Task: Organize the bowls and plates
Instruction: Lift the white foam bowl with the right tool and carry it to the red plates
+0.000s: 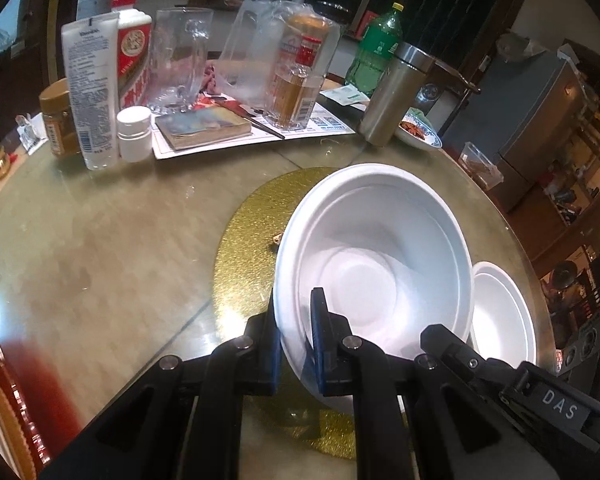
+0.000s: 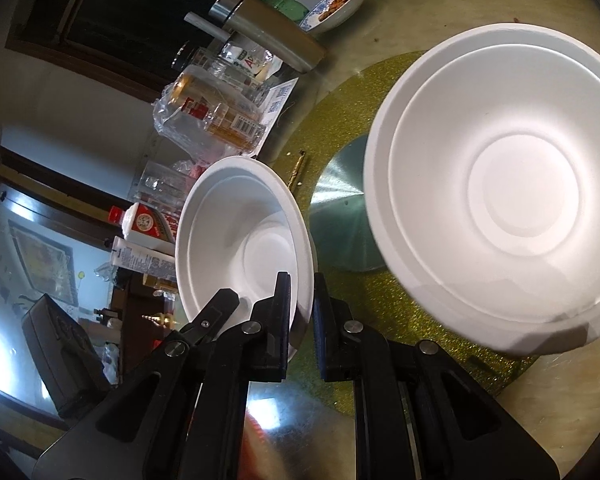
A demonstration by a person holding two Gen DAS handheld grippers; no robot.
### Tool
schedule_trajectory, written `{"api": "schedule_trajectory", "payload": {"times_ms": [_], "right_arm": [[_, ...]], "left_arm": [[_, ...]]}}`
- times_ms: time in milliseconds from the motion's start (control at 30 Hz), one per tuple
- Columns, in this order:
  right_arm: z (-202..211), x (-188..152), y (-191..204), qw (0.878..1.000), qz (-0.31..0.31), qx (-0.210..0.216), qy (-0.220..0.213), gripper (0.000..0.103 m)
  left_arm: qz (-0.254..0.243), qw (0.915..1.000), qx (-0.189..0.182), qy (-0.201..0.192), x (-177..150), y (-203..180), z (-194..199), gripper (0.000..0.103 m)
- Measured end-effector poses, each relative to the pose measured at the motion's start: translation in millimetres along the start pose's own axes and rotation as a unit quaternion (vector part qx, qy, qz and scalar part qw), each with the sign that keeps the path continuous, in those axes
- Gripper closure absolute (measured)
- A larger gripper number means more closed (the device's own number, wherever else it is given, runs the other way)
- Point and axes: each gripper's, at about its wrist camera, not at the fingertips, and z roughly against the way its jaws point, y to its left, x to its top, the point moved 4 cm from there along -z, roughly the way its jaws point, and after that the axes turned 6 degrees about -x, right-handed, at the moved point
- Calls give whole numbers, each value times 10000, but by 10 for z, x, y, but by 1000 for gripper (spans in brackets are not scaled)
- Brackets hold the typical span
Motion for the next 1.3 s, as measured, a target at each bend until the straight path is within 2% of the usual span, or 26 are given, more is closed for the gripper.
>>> {"api": "schedule_trajectory", "payload": {"times_ms": [833, 1300], "right_arm": [[196, -370, 598, 9945, 840, 606, 160, 94], [121, -785, 979, 9868, 1430, 655, 379, 94]], "left_arm": [[-24, 9973, 378, -631, -109, 320, 872, 92], [161, 9948, 536, -851, -236, 699, 1266, 93]]}}
